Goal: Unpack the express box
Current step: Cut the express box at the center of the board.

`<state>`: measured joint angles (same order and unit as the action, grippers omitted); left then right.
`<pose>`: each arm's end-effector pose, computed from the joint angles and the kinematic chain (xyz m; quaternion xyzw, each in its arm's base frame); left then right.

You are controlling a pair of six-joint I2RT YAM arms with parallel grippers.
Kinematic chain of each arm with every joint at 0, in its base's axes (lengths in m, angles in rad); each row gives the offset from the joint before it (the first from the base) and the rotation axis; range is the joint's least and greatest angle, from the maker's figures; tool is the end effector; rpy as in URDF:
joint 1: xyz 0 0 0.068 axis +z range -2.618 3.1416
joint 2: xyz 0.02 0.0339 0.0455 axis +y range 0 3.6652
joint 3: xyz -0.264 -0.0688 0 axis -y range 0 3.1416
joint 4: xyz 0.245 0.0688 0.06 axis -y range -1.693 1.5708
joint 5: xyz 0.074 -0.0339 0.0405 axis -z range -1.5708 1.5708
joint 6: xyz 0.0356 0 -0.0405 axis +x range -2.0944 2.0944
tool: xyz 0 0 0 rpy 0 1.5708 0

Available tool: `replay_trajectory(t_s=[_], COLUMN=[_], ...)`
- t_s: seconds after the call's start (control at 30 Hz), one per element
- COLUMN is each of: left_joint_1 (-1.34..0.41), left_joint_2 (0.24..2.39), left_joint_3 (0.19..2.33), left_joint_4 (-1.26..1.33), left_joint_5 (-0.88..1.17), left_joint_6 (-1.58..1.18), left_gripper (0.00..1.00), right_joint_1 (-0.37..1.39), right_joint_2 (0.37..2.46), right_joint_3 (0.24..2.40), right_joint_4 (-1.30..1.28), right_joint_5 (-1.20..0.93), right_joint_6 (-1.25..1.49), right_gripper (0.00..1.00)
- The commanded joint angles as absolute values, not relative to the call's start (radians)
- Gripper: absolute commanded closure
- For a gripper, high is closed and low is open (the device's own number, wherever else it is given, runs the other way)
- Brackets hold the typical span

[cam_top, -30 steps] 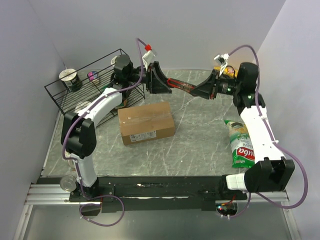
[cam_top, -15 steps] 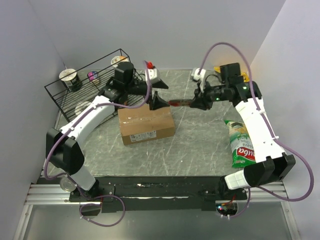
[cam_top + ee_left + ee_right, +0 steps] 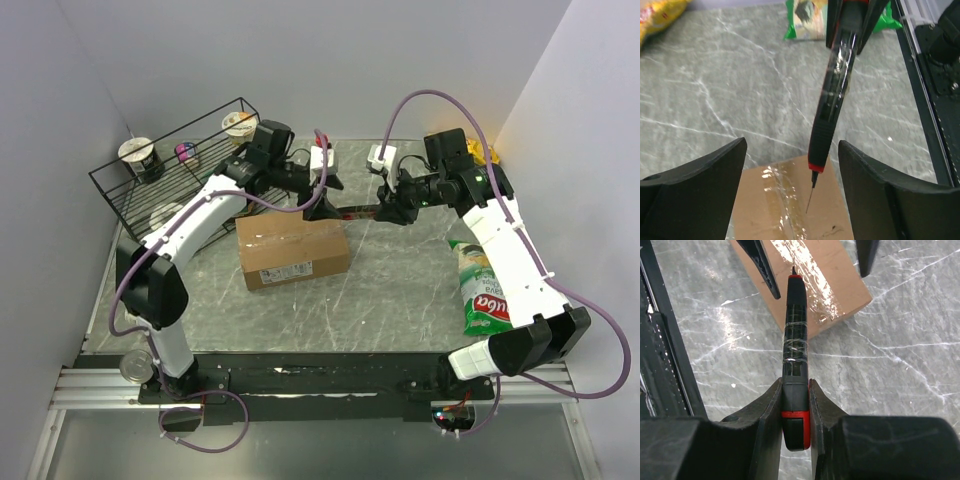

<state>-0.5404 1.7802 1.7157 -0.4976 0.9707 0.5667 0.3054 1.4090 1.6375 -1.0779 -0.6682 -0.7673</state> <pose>0.3303 -0.2325 0.3657 0.5989 0.5402 -0.4028 0.4328 0.2507 0.1022 0.4114 -0.5512 0.7007 0.2224 0.3948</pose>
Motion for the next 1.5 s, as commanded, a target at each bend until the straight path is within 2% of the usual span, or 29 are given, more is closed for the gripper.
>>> replay_trajectory(t_s=[0.0,0.07,0.1,0.2,0.27,0.37,0.4,0.47,0.6,0.67,0.7,0.73,0.8,0.83,0.87,0.97,1.13,1.47], left_joint_1=[-0.543,-0.543,-0.543,-0.545,-0.545,-0.545,-0.545,-0.545,-0.534,-0.503,-0.493,-0.474,-0.462,-0.453,-0.449,-0.445,-0.446,-0.454], left_joint_2=[1.786,1.798,1.810,1.828,1.833,1.844,1.847,1.851,1.922,1.940,1.936,1.925,1.872,1.852,1.838,1.824,1.839,1.867], left_joint_3=[1.761,1.769,1.779,1.796,1.798,1.813,1.828,1.868,1.979,1.993,1.977,1.950,1.823,1.775,1.697,1.614,1.543,1.575], left_joint_4=[-0.577,-0.591,-0.598,-0.620,-0.618,-0.636,-0.638,-0.667,-0.751,-0.707,-0.610,-0.527,-0.349,-0.134,-0.045,0.269,0.647,0.569], left_joint_5=[1.023,1.029,1.034,1.054,1.063,1.080,1.097,1.112,1.153,1.230,1.253,1.290,1.308,1.315,1.334,1.374,1.385,1.405], left_joint_6=[0.646,0.656,0.661,0.667,0.673,0.693,0.693,0.712,0.743,0.622,0.567,0.501,0.275,0.194,0.040,-0.249,-0.594,-0.549], left_gripper=[0.23,0.29,0.36,0.47,0.51,0.71,0.84,0.99,0.99,0.99,0.99,0.99,0.99,0.99,0.99,0.99,0.99,0.99], right_joint_1=[0.321,0.321,0.321,0.322,0.322,0.325,0.327,0.327,0.319,0.289,0.275,0.253,0.171,0.143,0.100,0.078,0.090,0.104], right_joint_2=[1.397,1.399,1.402,1.411,1.416,1.425,1.428,1.434,1.447,1.444,1.439,1.434,1.425,1.424,1.422,1.405,1.396,1.460], right_joint_3=[1.681,1.684,1.689,1.701,1.707,1.715,1.718,1.729,1.750,1.743,1.738,1.729,1.689,1.669,1.629,1.557,1.483,1.540], right_joint_4=[-1.035,-1.028,-1.025,-1.012,-1.003,-0.994,-0.991,-0.991,-0.999,-0.976,-0.935,-0.914,-0.868,-0.818,-0.790,-0.689,-0.514,-0.403], right_joint_5=[-0.664,-0.670,-0.675,-0.693,-0.704,-0.719,-0.732,-0.741,-0.778,-0.808,-0.813,-0.822,-0.929,-0.986,-1.085,-1.214,-1.233,-1.230], right_joint_6=[-0.738,-0.726,-0.723,-0.698,-0.677,-0.660,-0.661,-0.652,-0.654,-0.590,-0.551,-0.501,-0.356,-0.312,-0.222,-0.122,-0.002,0.094], right_gripper=[1.00,1.00,1.00,1.00,1.00,1.00,1.00,1.00,1.00,1.00,0.73,0.50,0.22,0.17,0.14,0.12,0.17,0.20])
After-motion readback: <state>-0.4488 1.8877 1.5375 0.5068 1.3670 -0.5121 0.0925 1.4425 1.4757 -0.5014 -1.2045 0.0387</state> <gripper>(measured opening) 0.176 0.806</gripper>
